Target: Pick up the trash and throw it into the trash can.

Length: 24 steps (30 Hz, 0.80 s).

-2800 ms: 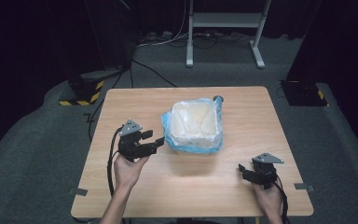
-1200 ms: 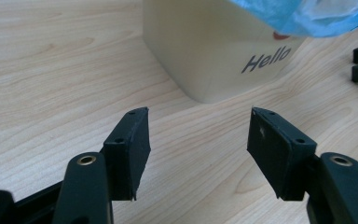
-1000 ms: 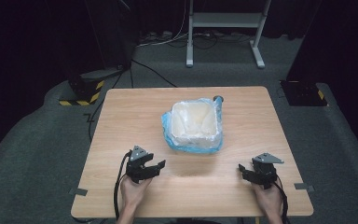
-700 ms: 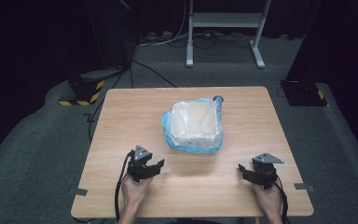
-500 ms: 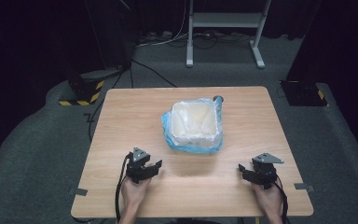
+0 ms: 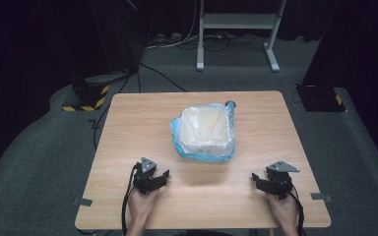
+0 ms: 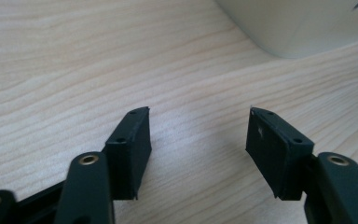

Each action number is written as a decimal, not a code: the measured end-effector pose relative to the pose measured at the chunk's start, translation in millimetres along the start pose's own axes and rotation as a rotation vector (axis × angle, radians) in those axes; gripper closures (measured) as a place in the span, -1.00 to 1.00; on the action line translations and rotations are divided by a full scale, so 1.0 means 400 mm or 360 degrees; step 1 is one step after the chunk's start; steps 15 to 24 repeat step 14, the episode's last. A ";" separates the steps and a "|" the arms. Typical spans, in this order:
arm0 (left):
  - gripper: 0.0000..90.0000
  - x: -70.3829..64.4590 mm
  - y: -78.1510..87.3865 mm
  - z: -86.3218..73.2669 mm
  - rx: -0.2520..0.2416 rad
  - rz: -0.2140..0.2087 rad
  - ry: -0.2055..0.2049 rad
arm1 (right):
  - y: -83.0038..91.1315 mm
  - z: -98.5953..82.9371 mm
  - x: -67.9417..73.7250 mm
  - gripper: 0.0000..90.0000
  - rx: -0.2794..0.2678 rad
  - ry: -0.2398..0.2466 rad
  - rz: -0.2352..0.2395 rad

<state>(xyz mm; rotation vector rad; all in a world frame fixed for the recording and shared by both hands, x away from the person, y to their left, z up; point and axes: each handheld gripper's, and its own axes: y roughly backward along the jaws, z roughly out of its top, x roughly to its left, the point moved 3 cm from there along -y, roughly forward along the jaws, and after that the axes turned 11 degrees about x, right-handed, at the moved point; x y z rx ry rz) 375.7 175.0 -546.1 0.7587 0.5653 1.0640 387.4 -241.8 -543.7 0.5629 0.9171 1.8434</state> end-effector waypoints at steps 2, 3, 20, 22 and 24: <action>-0.17 -0.010 -0.003 0.001 0.0018 0.0041 -0.0050 | 0.000 0.000 0.000 -0.23 0.0000 0.0000 0.0000; -0.22 -0.014 -0.004 0.001 0.0024 0.0060 -0.0075 | 0.000 0.000 0.000 -0.23 0.0000 0.0000 0.0000; -0.22 -0.014 -0.004 0.001 0.0027 0.0050 -0.0068 | 0.000 0.000 0.000 -0.23 0.0000 0.0000 0.0000; -0.22 -0.014 -0.004 0.001 0.0027 0.0050 -0.0068 | 0.000 0.000 0.000 -0.23 0.0000 0.0000 0.0000; -0.22 -0.014 -0.004 0.001 0.0027 0.0050 -0.0068 | 0.000 0.000 0.000 -0.23 0.0000 0.0000 0.0000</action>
